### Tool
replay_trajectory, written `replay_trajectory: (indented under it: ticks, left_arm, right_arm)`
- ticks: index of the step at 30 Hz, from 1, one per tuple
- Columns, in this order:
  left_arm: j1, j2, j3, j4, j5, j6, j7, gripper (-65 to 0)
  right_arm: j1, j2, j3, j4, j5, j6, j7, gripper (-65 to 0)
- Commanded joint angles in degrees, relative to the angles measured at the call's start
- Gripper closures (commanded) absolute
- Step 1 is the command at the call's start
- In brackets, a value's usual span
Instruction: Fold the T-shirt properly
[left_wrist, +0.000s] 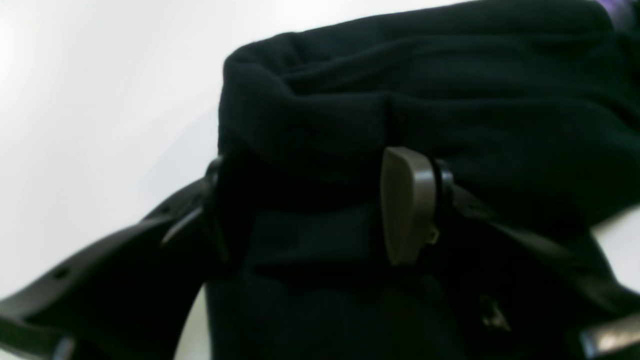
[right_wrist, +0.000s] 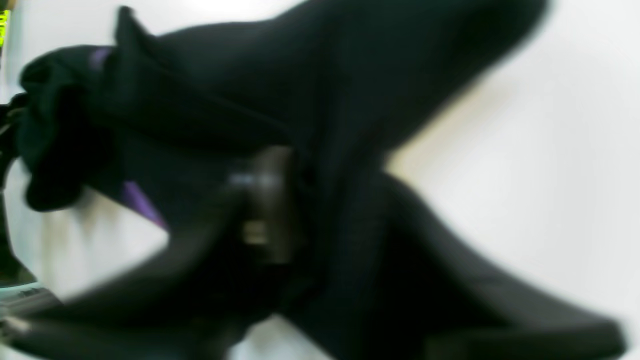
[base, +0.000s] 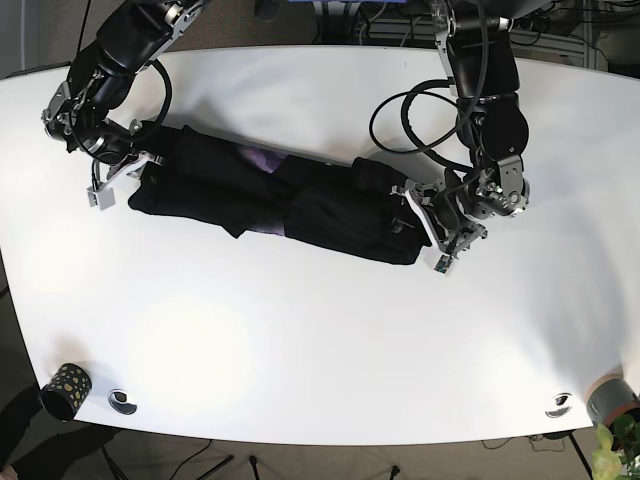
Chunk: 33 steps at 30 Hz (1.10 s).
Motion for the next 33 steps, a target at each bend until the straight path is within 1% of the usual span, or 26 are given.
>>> replay_trajectory:
  ticks: [1, 2, 3, 5, 6, 10, 12, 15, 17, 20, 23, 25, 27, 29, 31, 33]
  left_arm:
    - [-1.0, 0.0, -0.1, -1.5, 0.5, 0.0, 0.7, -37.2]
    - [-1.0, 0.1, -0.2, -2.1, 0.4, 0.0, 0.7, -37.2]
    - [-1.0, 0.1, -0.2, -2.4, 0.4, 0.0, 0.7, -37.2]
    - [-0.8, 0.6, -0.2, -2.8, 0.4, 0.0, 0.7, -37.2]
    - [-0.7, 1.5, -0.2, -2.8, 0.4, 0.0, 0.7, -37.2]
    - [0.7, 2.4, -0.2, -2.8, 0.5, 0.0, 0.7, -37.2]
    - [0.8, 2.6, -0.1, -3.2, 0.5, 0.0, 0.7, -37.2]
    - [0.8, 4.7, -0.1, -5.1, 0.5, 0.1, 0.6, -37.1]
    - [0.8, 5.6, -0.2, -6.3, 0.5, 0.1, 0.6, -37.1]
    - [0.7, 5.6, -0.2, -8.2, 0.5, 0.2, 0.6, -37.1]
    - [0.6, 5.6, 0.0, -10.0, 0.4, 0.2, 0.6, -37.1]
    - [0.6, 5.6, 0.1, -11.0, 0.2, 0.2, 0.6, -37.1]
    - [0.5, 5.6, 0.2, -13.0, -2.4, 0.2, 0.6, -37.1]
    - [0.2, 5.6, 0.2, -15.0, -6.0, 0.3, 0.6, -37.1]
    - [-0.2, 5.6, 0.2, -16.5, -8.4, 1.7, 0.6, -37.1]
    - [-0.2, 5.6, 0.4, -17.4, -9.4, 3.4, 0.6, -37.1]
  right_arm:
    - [1.0, 1.5, -2.8, 1.3, -0.9, 0.17, 1.3, -3.0]
    - [1.0, 2.3, -3.9, 1.3, -1.5, 0.17, 1.6, -0.5]
    - [1.0, 2.8, -4.9, 1.4, -1.8, 0.17, 1.8, 0.0]
    - [1.0, 3.3, -5.4, 2.2, -1.8, 0.17, 2.1, 0.0]
    - [1.0, 3.3, -5.4, 3.7, -1.9, 0.17, 2.1, 0.0]
    - [1.0, 3.5, -5.6, 9.2, -2.0, 0.17, 1.5, 0.0]
    - [0.9, 3.5, -5.6, 11.2, -1.8, 0.17, 0.4, 0.0]
    - [1.0, 3.4, -5.8, 14.9, -1.7, 0.17, -2.1, 0.0]
    - [1.1, 3.2, -7.2, 18.0, -1.5, 0.17, -3.7, 0.0]
    - [1.0, 3.2, -10.2, 22.8, 3.5, 0.17, -4.8, 0.0]
    - [0.7, 3.0, -13.3, 25.2, 8.4, 0.17, -5.0, 0.0]
    - [0.4, 2.8, -15.0, 25.4, 10.3, 0.17, -5.0, 0.0]
    - [0.6, 2.1, -16.9, 25.2, 11.2, 0.17, -5.0, 0.0]
    - [0.7, 0.5, -17.8, 25.2, 11.2, 0.17, -5.0, 0.0]
    - [0.8, -1.0, -18.8, 25.2, 11.3, 0.17, -5.0, 0.0]
    - [1.6, -3.0, -20.6, 25.1, 11.1, 0.17, -5.0, 0.0]
